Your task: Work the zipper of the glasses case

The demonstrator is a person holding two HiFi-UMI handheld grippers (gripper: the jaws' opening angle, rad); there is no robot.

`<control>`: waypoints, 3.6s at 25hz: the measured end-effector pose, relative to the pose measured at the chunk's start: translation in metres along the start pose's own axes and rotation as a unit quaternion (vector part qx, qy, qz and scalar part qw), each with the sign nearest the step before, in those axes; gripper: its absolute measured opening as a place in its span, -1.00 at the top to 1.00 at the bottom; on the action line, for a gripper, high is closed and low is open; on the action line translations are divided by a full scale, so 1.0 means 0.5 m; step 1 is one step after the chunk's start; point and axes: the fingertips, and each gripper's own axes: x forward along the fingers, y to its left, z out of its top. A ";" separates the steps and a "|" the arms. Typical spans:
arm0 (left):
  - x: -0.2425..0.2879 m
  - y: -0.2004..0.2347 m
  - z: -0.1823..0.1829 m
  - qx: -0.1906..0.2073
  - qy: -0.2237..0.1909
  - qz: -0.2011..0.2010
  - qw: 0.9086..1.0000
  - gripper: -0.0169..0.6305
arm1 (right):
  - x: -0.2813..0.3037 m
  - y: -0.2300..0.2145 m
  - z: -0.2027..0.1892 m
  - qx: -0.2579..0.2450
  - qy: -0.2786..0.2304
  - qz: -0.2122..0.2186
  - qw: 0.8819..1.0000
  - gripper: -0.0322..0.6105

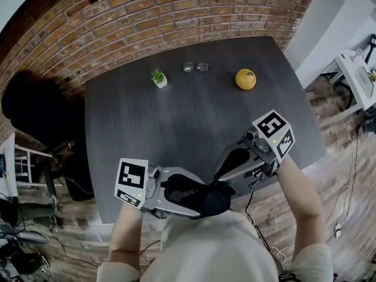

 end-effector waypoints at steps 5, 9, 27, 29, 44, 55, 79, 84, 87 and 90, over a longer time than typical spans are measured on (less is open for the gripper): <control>0.005 0.000 -0.002 -0.011 -0.007 -0.016 1.000 0.19 | -0.003 0.004 -0.007 0.016 -0.015 0.022 1.000 0.88; 0.011 0.002 0.003 -0.020 -0.010 -0.044 0.999 0.20 | -0.006 0.006 -0.002 0.053 -0.059 0.078 0.994 0.89; -0.034 0.189 -0.208 0.003 0.225 0.206 0.952 0.22 | -0.078 -0.177 -0.159 0.015 0.235 -0.205 0.950 0.89; -0.042 0.212 -0.231 0.005 0.244 0.226 0.943 0.22 | -0.086 -0.203 -0.178 0.002 0.264 -0.233 0.936 0.89; -0.100 0.301 -0.315 0.043 0.313 0.312 0.896 0.23 | -0.107 -0.301 -0.230 -0.182 0.384 -0.378 0.823 0.89; -0.109 0.317 -0.344 0.060 0.329 0.334 0.881 0.23 | -0.122 -0.313 -0.275 -0.260 0.448 -0.400 0.756 0.89; -0.077 0.343 -0.461 -0.017 0.417 0.304 0.856 0.06 | -0.136 -0.308 -0.368 -0.354 0.490 -0.419 0.678 0.89; -0.078 0.346 -0.456 -0.021 0.401 0.311 0.862 0.13 | -0.141 -0.308 -0.369 -0.355 0.479 -0.436 0.674 0.89; -0.082 0.336 -0.434 -0.019 0.360 0.311 0.879 0.15 | -0.135 -0.301 -0.338 -0.370 0.440 -0.453 0.681 0.89; -0.081 0.315 -0.385 -0.015 0.309 0.305 0.901 0.15 | -0.119 -0.278 -0.291 -0.382 0.382 -0.468 0.700 0.89</control>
